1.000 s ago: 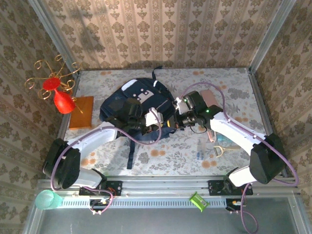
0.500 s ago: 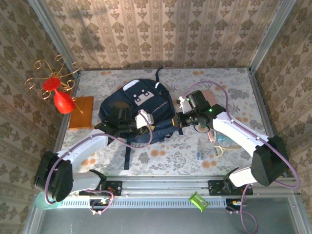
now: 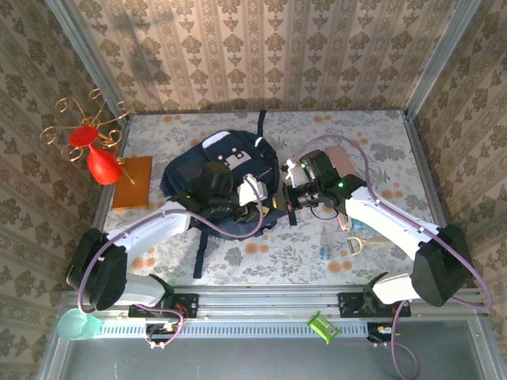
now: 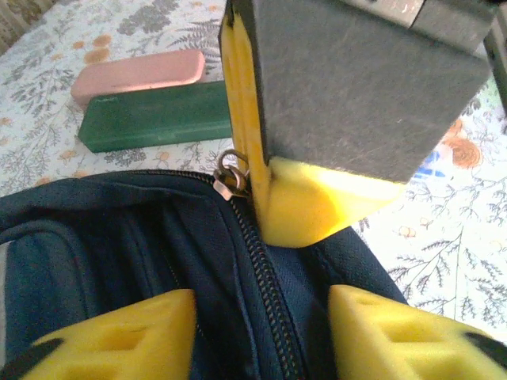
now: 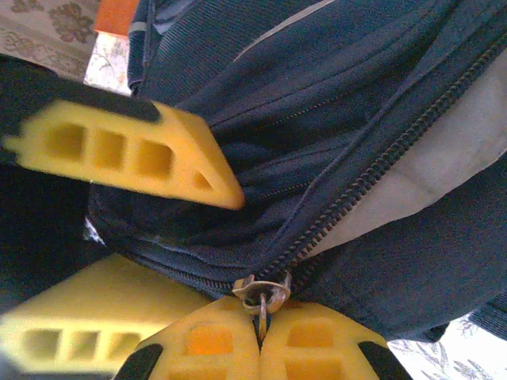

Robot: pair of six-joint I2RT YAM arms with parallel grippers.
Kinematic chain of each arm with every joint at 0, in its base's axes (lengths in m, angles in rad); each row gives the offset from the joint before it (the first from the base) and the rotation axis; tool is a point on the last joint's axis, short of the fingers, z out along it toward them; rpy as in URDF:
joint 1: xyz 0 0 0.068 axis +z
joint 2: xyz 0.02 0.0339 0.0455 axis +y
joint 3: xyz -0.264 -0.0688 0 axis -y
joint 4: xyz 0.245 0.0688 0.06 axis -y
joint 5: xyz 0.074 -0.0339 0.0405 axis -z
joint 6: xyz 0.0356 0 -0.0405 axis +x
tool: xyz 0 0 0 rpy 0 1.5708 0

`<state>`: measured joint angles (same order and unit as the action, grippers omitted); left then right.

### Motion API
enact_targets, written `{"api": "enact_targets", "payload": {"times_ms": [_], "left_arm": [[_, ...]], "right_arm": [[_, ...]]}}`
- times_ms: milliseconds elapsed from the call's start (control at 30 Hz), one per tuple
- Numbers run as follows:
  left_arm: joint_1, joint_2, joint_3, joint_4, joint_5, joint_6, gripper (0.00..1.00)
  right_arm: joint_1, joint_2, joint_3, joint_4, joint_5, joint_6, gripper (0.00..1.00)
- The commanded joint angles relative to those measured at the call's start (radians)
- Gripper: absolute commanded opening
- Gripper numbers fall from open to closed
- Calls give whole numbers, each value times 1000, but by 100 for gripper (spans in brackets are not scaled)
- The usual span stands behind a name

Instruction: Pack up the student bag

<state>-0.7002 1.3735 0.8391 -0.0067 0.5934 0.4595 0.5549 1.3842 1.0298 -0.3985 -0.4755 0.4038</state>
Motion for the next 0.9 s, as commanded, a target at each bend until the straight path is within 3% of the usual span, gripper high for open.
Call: {"api": "enact_targets", "payload": {"times_ms": [0, 200, 300, 500, 767, 867], "left_arm": [[-7, 29, 35, -55, -14, 16, 36], [17, 15, 0, -82, -45, 107, 7], [29, -9, -30, -75, -70, 155, 0], [81, -92, -84, -102, -40, 222, 0], [133, -224, -177, -59, -27, 219, 0], [144, -238, -208, -5, -17, 182, 0]], "right_arm": [[5, -54, -1, 75, -86, 23, 0], [-39, -50, 9, 3, -170, 32, 0], [-59, -43, 12, -54, -166, 27, 0], [-120, -34, -6, -187, -72, -33, 0], [-151, 39, 4, -211, 123, -54, 0], [-145, 54, 8, -167, 88, -52, 0]]}}
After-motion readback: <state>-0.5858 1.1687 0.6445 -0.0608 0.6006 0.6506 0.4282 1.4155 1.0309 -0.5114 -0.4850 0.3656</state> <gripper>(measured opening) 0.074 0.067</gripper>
